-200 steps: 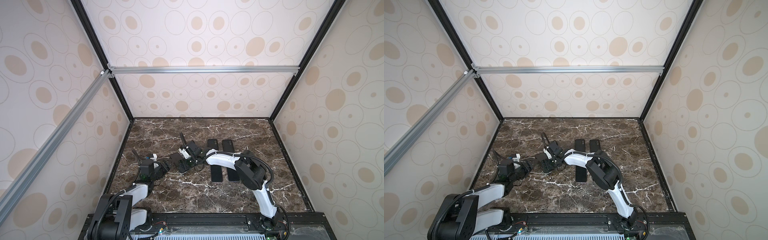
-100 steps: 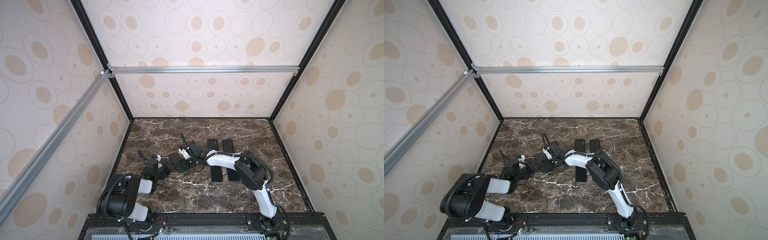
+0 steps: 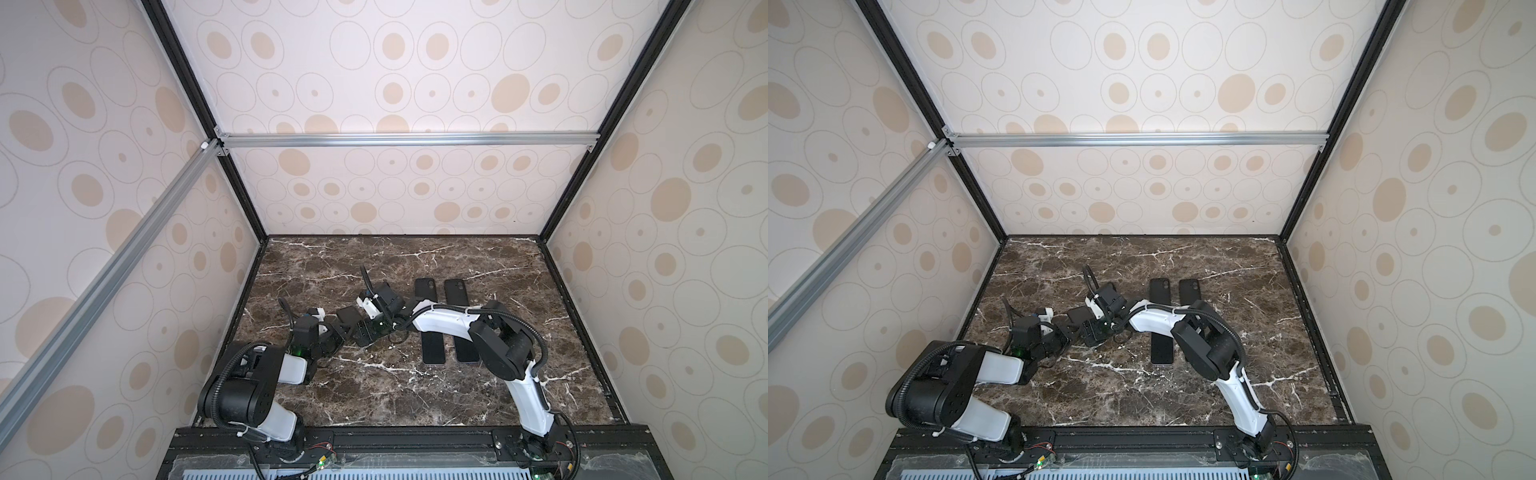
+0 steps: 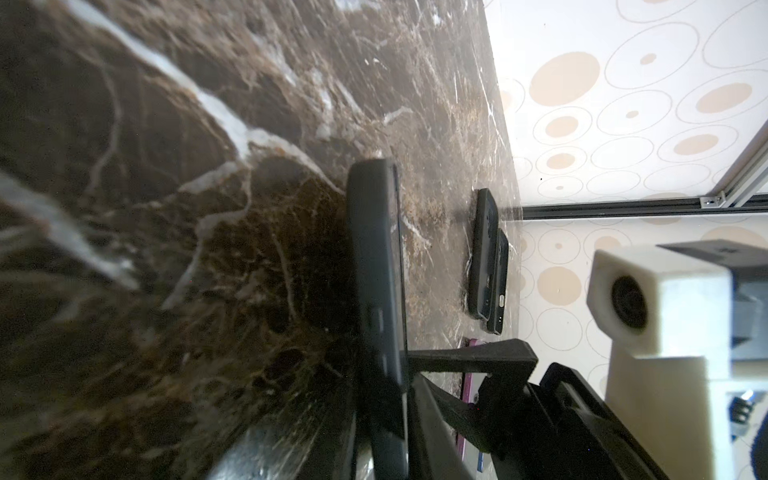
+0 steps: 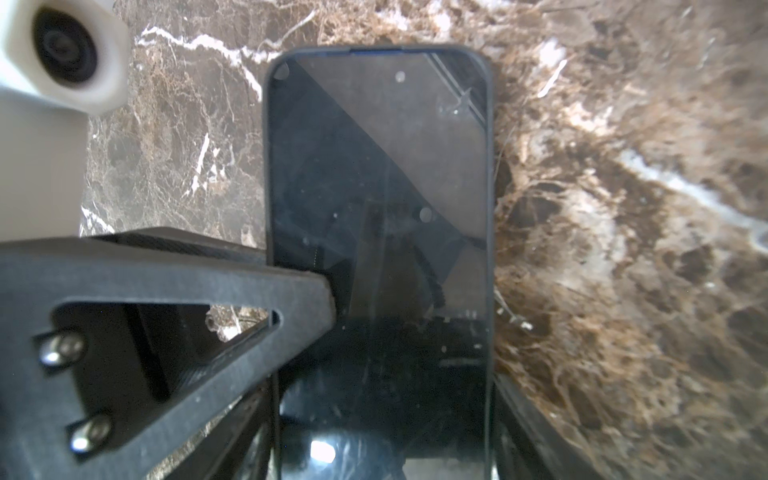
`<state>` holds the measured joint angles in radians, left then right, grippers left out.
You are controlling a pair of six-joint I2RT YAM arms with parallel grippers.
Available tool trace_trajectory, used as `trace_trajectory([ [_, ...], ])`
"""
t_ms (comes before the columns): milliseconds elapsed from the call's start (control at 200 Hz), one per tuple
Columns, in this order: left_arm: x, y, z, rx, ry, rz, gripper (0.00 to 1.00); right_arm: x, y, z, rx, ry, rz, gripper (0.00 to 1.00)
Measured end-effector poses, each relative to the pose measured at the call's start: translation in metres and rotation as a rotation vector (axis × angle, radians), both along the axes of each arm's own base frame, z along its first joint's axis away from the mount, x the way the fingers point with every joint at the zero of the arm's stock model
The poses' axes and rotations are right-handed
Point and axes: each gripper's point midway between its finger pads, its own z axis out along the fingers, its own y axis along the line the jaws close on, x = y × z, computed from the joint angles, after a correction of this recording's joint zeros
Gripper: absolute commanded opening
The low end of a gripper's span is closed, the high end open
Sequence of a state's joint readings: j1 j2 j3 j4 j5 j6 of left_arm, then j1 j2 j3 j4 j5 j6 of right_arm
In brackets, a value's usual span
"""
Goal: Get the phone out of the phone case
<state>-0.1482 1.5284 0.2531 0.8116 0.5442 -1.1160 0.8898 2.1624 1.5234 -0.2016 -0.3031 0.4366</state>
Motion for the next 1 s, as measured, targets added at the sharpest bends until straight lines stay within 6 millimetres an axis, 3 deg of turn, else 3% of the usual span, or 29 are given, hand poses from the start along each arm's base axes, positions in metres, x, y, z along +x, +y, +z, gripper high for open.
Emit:
trace_trajectory([
  [260, 0.0, -0.002, 0.002, -0.006, -0.008, -0.007, 0.12, 0.0, 0.0, 0.0, 0.001, -0.004, 0.008, 0.73],
  [400, 0.001, -0.003, 0.003, -0.011, -0.011, -0.008, 0.0, 0.0, 0.0, 0.0, 0.002, -0.003, 0.008, 0.74],
  [625, -0.001, -0.003, 0.009, 0.009, -0.033, -0.021, 0.0, -0.005, -0.007, 0.008, 0.005, -0.02, 0.015, 0.95],
  [785, 0.001, -0.003, 0.035, 0.067, -0.122, -0.062, 0.0, -0.011, -0.024, 0.051, 0.058, -0.111, -0.005, 0.97],
  [1000, 0.021, -0.011, 0.126, 0.141, -0.395, -0.131, 0.0, -0.009, -0.053, 0.133, 0.188, -0.338, -0.08, 0.97],
])
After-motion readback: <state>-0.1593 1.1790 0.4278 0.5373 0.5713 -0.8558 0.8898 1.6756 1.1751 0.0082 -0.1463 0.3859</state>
